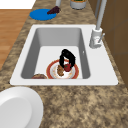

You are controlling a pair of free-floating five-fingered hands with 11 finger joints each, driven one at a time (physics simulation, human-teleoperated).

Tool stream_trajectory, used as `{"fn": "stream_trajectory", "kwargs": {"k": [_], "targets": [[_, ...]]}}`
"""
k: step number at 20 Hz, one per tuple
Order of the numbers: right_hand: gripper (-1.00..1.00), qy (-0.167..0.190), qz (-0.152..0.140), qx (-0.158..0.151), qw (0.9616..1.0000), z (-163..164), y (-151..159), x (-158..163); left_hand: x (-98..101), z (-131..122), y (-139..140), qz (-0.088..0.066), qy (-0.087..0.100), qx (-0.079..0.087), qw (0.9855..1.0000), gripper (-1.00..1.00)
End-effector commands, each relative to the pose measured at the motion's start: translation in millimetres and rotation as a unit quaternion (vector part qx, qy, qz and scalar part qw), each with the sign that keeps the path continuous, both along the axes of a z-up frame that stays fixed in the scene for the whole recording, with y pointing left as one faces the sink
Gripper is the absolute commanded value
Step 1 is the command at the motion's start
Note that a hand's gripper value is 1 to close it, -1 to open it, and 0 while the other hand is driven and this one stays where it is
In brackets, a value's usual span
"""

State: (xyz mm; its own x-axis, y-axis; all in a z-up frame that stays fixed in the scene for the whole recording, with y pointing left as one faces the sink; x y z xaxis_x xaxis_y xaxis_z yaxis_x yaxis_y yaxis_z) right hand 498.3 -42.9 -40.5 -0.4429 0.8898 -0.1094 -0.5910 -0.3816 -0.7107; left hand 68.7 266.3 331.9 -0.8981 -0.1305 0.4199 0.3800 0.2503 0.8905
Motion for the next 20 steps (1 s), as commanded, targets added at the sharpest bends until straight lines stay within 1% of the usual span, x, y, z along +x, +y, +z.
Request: {"fn": "stream_trajectory", "kwargs": {"k": [1, 4, 6, 7, 8, 12, 13, 14, 16, 17, 18, 20], "targets": [[1.00, -0.033, -0.013, 0.014, 0.9993, 0, 0, -9, 0.0, 0, 0, 0.000, 0.000, 0.000, 1.0000, 0.00], [1.00, -0.066, 0.001, 0.010, 0.9977, 2, 0, -16, 0.0, 0, 0, 0.000, 0.000, 0.000, 1.0000, 0.00], [1.00, -0.080, 0.007, 0.007, 0.9968, 3, 0, -20, 0.0, 0, 0, 0.000, 0.000, 0.000, 1.0000, 0.00], [-1.00, -0.084, 0.010, 0.004, 0.9964, 3, 0, -22, 0.0, 0, 0, 0.000, 0.000, 0.000, 1.0000, 0.00], [-1.00, -0.082, 0.005, 0.003, 0.9966, 4, 0, -24, 0.0, 0, 0, 0.000, 0.000, 0.000, 1.0000, 0.00], [-1.00, -0.084, 0.015, -0.003, 0.9964, 5, -1, -36, 0.0, 0, 0, 0.000, 0.000, 0.000, 1.0000, 0.00], [1.00, -0.086, 0.018, -0.005, 0.9961, 5, -1, -40, 0.0, 0, 0, 0.000, 0.000, 0.000, 1.0000, 0.00], [1.00, -0.094, 0.030, -0.006, 0.9951, 0, 0, -46, 0.0, 0, 0, 0.000, 0.000, 0.000, 1.0000, 0.00], [1.00, -0.111, 0.035, -0.004, 0.9932, -10, -6, -55, 0.0, 0, 0, 0.000, 0.000, 0.000, 1.0000, 0.00], [-1.00, -0.130, 0.038, -0.003, 0.9907, -17, -11, -57, 0.0, 0, 0, 0.000, 0.000, 0.000, 1.0000, 0.00], [-1.00, -0.143, 0.034, 0.002, 0.9891, -23, -14, -57, 0.0, 0, 0, 0.000, 0.000, 0.000, 1.0000, 0.00], [-1.00, -0.164, 0.044, 0.010, 0.9855, -31, -22, -61, 0.0, 0, 0, 0.000, 0.000, 0.000, 1.0000, 0.00]]}}
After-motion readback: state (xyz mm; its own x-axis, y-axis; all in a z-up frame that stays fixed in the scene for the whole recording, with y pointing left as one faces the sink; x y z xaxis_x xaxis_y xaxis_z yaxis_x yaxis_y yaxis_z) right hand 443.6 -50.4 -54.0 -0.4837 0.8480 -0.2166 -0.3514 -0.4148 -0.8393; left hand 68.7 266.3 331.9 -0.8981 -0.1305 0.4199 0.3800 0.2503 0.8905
